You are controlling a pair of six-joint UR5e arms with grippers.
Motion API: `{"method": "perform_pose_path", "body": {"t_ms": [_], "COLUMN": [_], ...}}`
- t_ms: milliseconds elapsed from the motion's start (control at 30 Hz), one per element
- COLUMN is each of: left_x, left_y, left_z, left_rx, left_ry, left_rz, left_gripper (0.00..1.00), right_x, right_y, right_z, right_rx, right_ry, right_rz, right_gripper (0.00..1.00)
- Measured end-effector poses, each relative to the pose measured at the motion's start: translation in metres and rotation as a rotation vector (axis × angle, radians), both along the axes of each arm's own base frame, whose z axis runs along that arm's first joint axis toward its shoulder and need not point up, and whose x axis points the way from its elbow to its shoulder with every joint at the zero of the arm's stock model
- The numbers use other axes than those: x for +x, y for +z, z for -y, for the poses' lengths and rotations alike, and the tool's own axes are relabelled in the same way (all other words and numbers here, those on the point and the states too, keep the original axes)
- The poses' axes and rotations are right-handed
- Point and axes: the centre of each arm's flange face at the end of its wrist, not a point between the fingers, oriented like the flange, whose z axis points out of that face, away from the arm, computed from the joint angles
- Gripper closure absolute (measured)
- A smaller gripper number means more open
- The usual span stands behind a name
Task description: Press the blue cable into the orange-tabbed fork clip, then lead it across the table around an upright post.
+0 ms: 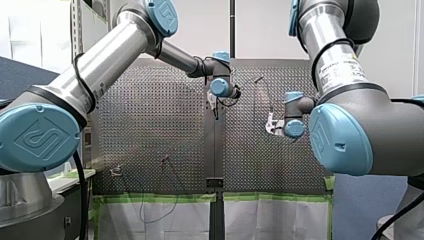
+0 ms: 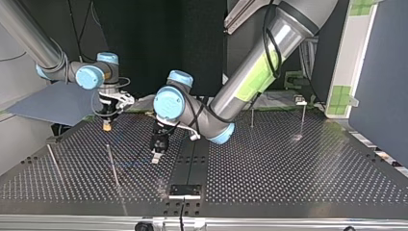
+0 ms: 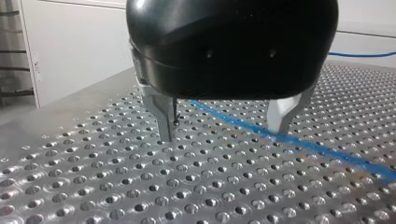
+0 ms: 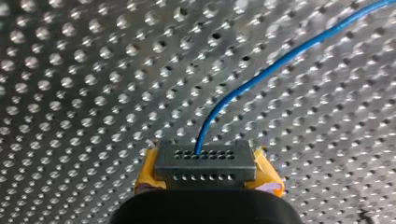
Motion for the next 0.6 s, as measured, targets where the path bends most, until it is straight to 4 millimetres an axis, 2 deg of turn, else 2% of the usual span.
{"method": "perform_pose_path", "body": {"t_ms": [333, 600], "left_x": [0.002, 0.003], "left_y": [0.000, 0.000], "left_z": [-0.003, -0.004], "left_rx": [-0.002, -0.003], "left_ry": [0.015, 0.020], "left_rz": [-0.002, -0.003], "left_gripper": [0.00, 0.00], "right_x": [-0.008, -0.021], "right_y": [-0.044, -0.064], "right_z": [0.005, 0.012], "right_rx": [0.028, 0.024], "right_ry": [-0.023, -0.047], "right_rz": [-0.017, -0.021], "right_gripper": [1.00, 1.00]}}
